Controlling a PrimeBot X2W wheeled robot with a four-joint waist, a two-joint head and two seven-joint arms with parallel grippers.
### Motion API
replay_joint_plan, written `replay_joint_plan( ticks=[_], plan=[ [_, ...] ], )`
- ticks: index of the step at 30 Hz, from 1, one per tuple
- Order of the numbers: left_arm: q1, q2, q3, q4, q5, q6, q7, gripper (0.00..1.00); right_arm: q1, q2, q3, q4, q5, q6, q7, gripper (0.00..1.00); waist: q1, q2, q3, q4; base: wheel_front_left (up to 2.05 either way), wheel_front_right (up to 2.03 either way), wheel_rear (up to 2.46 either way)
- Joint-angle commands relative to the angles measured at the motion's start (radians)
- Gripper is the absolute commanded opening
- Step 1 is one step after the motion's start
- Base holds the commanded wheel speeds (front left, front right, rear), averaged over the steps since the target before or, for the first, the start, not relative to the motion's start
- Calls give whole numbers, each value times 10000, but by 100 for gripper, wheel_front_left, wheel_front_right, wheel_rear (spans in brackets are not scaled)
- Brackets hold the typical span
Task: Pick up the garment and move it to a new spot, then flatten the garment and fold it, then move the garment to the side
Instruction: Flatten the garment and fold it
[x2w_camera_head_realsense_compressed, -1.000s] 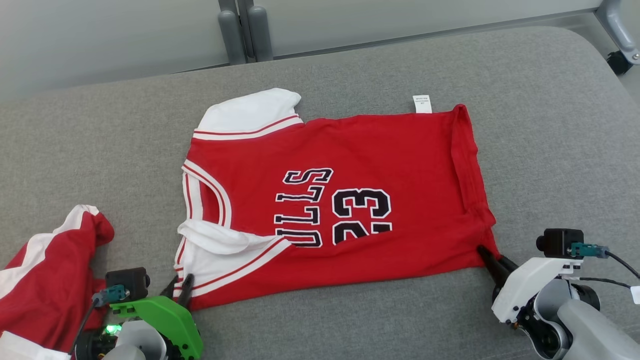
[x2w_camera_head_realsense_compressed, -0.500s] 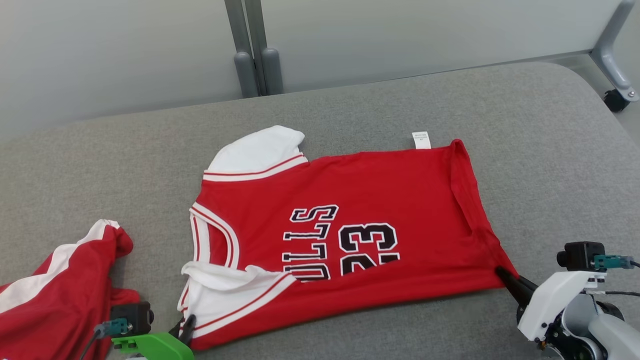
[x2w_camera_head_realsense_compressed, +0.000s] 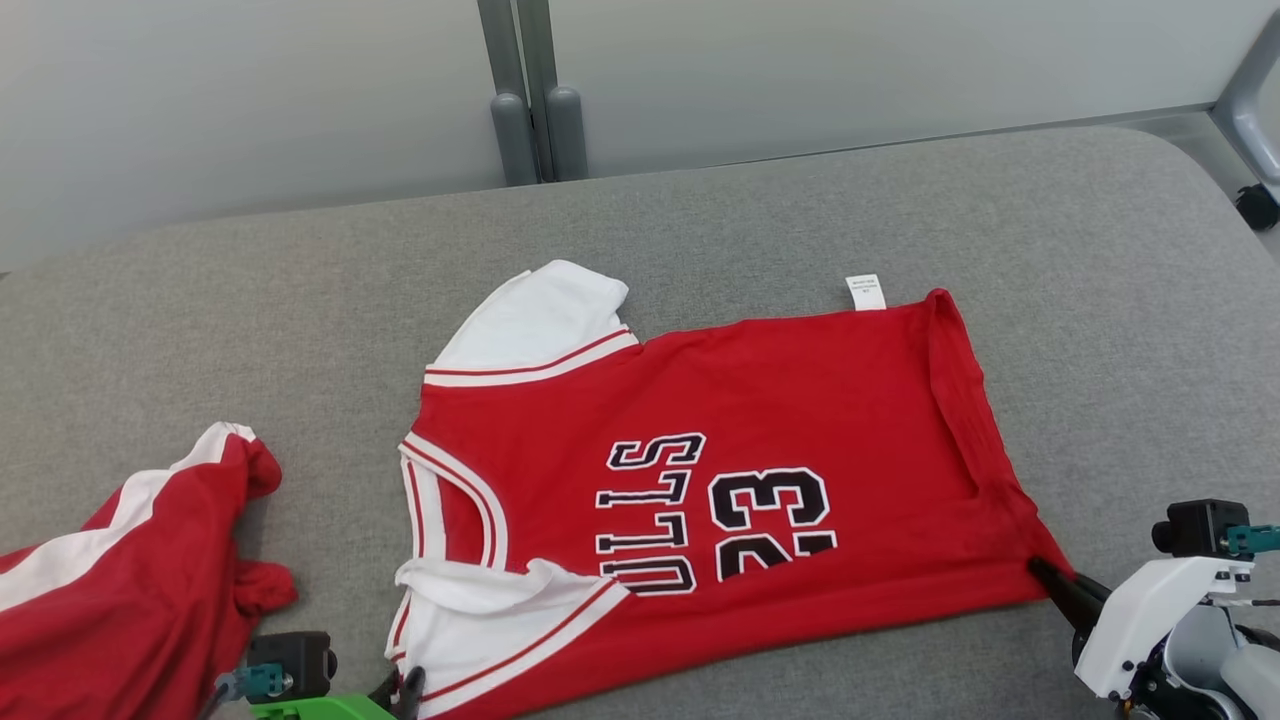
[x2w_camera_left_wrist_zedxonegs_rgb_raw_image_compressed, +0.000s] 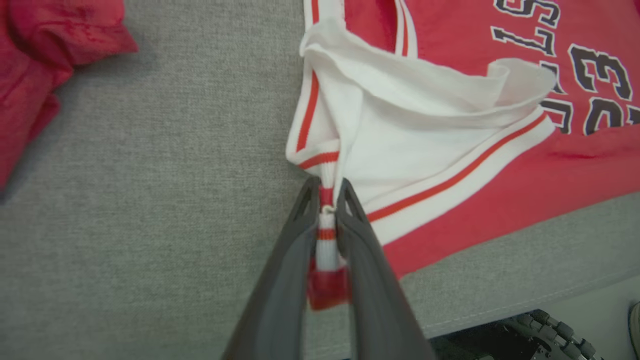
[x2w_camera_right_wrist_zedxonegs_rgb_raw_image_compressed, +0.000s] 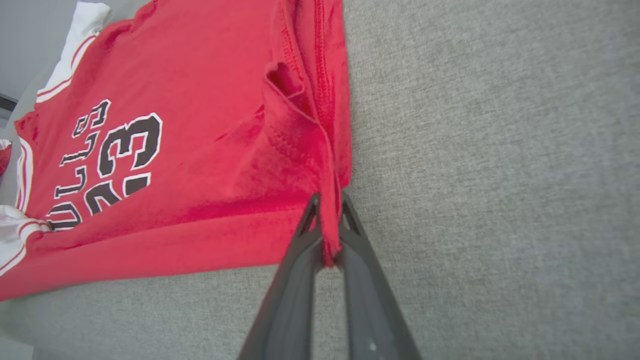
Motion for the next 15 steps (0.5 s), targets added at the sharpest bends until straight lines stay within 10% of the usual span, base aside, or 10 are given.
replay_joint_plan(
  ticks=[1, 15],
  plan=[
    [22, 155, 76, -2, 58, 56, -81, 100, 102, -136, -92, 2, 71, -20, -76, 100, 0, -1, 5, -4, 0, 0, 0],
    [-3695, 1162, 293, -712, 1112, -663, 1087, 100, -2032, -371, -1131, -488, -743, -17, -756, 100, 0, -1, 1360, -325, 0, 0, 0]
  ],
)
